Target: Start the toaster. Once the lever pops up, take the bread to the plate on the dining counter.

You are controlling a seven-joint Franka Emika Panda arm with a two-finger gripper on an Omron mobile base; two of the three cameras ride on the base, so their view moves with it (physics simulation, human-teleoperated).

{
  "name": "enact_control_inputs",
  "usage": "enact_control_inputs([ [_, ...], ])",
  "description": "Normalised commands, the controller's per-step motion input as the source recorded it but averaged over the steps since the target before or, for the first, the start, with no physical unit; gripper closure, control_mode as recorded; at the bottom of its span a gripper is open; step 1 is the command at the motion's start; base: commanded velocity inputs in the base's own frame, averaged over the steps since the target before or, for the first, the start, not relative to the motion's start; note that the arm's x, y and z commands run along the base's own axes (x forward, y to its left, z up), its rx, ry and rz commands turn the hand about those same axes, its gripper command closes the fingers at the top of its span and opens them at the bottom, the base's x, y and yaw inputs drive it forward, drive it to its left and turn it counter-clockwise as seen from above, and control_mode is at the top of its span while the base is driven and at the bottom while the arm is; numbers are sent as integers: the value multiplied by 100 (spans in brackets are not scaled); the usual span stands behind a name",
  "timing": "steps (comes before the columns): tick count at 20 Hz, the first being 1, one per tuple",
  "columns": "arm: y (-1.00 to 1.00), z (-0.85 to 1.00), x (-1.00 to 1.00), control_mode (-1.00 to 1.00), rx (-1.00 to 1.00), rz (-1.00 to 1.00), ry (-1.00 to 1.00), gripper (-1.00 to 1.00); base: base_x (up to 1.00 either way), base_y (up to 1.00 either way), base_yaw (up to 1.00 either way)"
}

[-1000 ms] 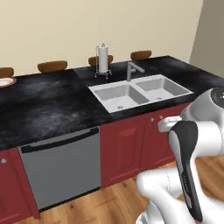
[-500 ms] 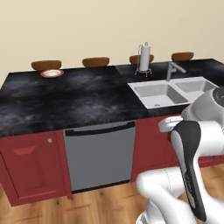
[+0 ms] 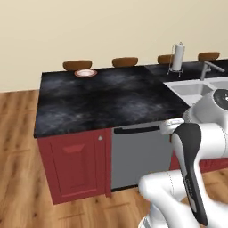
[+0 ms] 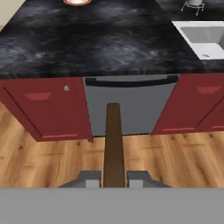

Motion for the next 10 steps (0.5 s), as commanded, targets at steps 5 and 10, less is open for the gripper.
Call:
enact_control_inputs([
  [5,0,0,0,100,0,0,0,100,43,100,-10],
  [10,0,0,0,100,0,0,0,100,44,100,-10],
])
